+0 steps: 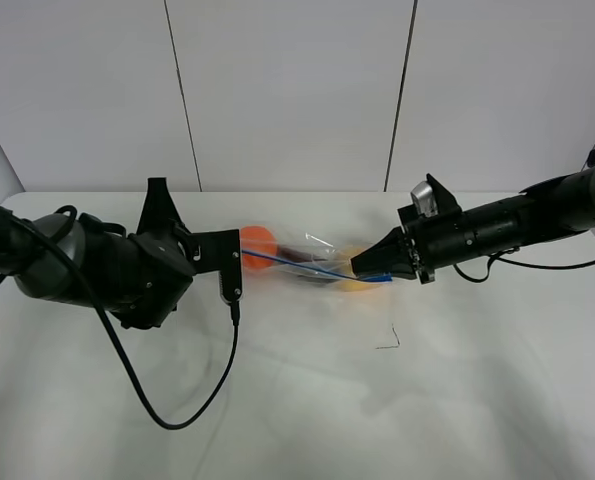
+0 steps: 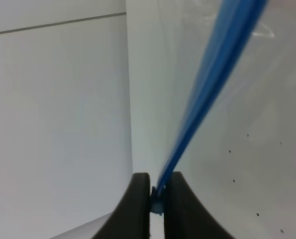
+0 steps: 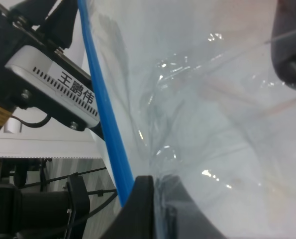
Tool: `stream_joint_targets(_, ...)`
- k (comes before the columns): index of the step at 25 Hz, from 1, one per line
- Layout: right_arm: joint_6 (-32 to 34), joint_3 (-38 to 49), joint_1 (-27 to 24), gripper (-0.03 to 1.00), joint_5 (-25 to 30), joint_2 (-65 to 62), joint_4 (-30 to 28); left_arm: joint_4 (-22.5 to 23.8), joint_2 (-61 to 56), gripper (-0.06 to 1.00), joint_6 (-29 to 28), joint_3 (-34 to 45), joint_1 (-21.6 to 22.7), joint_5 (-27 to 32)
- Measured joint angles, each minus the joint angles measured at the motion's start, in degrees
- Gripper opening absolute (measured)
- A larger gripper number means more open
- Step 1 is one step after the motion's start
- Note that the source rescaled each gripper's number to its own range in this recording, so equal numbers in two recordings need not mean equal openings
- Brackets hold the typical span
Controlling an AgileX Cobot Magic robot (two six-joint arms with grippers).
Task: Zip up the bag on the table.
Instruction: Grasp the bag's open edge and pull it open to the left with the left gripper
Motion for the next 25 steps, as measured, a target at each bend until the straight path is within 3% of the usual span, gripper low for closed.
stream_joint_targets(13, 0.0, 0.0, 0.0, 0.0, 0.0, 0.0, 0.5, 0.4, 0.0, 0.0, -0.2, 0.0, 1.2, -1.6)
stream_joint_targets(15, 0.0, 0.0, 0.0, 0.0, 0.0, 0.0, 0.4, 0.3, 0.0, 0.04, -0.2, 0.0, 1.3, -1.8)
stream_joint_targets(18, 0.0, 0.0, 0.0, 0.0, 0.0, 0.0, -0.7, -0.3, 0.0, 0.23, -0.5, 0.0, 1.9, -0.6)
stream_joint_targets(21, 0.0, 0.0, 0.0, 0.0, 0.0, 0.0, -0.9, -0.4, 0.0, 0.52, -2.7, 0.0, 2.0, -0.4)
stream_joint_targets(23, 0.0, 0.0, 0.0, 0.0, 0.0, 0.0, -0.9, -0.5, 0.0, 0.64, -4.4, 0.0, 2.0, -0.4)
stream_joint_targets(25, 0.0, 0.0, 0.0, 0.0, 0.0, 0.0, -0.9, -0.5, 0.0, 0.69, -5.5, 0.0, 2.0, -0.4)
